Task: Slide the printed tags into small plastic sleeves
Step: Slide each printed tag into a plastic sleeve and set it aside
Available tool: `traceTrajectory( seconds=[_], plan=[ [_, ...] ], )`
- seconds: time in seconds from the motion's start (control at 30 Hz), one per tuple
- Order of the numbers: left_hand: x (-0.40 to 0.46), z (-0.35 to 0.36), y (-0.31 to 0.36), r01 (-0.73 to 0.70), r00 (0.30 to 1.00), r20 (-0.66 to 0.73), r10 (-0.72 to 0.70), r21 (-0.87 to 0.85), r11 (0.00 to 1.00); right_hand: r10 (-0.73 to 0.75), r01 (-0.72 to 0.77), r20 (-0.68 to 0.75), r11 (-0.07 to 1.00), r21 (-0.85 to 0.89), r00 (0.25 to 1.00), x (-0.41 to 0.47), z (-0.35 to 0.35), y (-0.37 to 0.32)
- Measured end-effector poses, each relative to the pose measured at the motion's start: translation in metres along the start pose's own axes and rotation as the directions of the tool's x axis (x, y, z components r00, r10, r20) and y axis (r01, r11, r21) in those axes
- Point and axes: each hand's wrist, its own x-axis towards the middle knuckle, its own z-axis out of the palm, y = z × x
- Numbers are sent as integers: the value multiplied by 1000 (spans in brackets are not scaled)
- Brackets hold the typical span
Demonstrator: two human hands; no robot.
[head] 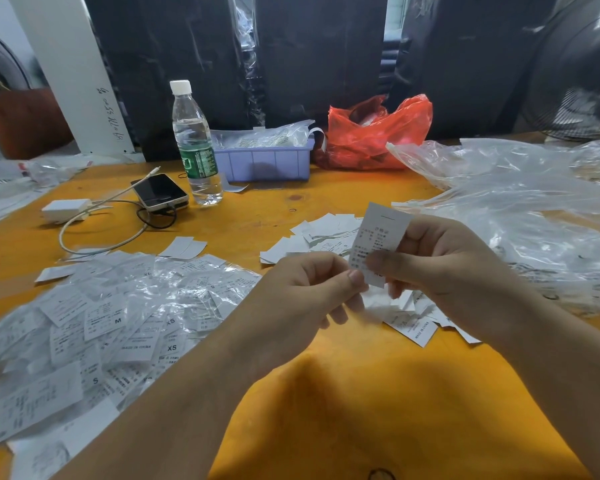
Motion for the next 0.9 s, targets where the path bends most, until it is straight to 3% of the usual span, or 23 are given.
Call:
traceTrajectory(
  seconds=[0.23,0.6,0.9],
  plan=[
    [0,-1,0,-23,999,-25,23,-2,1000,120,-128,73,987,101,990,0,-4,-3],
    [0,-2,2,-43,994,-104,39,-44,998,88,-85,-18,988,128,996,1,-12,-7],
    [-1,0,2,-54,997,-61,51,-47,997,23,-29,55,995,98,998,-1,-9,-9]
  ],
)
